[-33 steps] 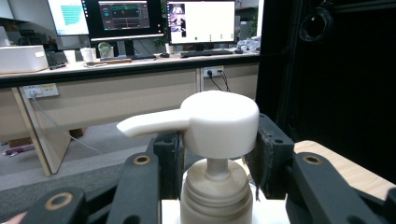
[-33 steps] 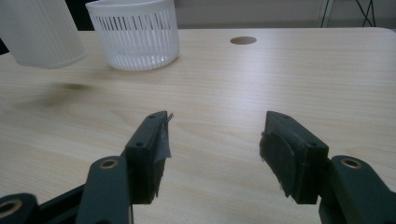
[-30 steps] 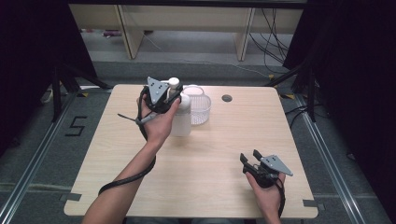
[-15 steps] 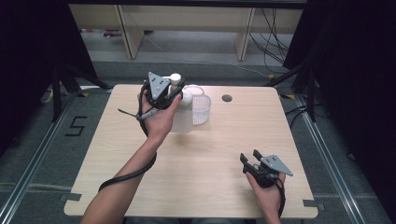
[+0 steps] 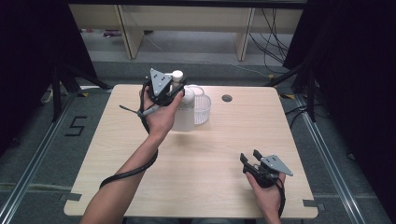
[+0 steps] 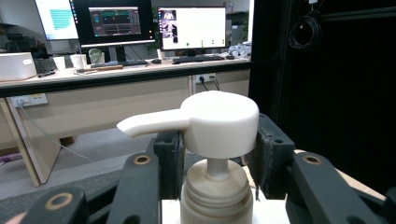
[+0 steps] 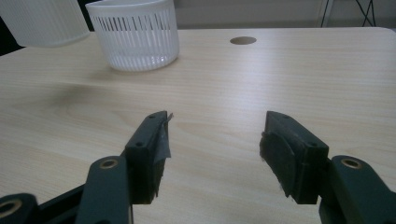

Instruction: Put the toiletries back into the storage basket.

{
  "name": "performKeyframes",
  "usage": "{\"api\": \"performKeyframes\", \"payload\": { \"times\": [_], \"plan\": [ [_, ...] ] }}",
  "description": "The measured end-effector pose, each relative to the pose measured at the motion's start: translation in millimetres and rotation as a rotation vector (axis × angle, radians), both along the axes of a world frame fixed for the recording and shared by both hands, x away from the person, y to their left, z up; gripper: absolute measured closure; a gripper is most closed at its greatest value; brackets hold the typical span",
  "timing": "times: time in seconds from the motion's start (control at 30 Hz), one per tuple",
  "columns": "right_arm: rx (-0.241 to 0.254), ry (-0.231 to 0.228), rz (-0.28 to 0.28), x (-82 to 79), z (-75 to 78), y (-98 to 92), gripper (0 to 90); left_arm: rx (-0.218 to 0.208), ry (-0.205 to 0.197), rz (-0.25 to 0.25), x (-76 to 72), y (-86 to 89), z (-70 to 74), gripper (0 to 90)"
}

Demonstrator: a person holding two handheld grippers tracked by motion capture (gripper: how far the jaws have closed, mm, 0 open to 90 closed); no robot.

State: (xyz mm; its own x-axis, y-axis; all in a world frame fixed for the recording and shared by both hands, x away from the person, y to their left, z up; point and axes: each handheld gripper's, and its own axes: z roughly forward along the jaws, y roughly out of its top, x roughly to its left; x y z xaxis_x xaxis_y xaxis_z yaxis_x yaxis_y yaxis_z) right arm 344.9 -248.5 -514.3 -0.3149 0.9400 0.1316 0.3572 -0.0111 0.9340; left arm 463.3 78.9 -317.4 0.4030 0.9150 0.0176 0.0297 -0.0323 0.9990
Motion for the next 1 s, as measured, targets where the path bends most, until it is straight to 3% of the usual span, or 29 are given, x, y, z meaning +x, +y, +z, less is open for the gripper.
{"api": "performKeyframes", "payload": {
  "times": [0.27,1.0],
  "plan": [
    [-0.002,-0.017,0.002,0.9,-0.9,-0.3,41.7,-0.002,-0.005,-0.007,1.8,-1.9,5.8,59.2],
    [-0.001,-0.008,0.010,0.8,-0.6,-1.0,41.7,-0.016,-0.015,-0.024,6.9,-8.2,17.6,59.3]
  ]
}}
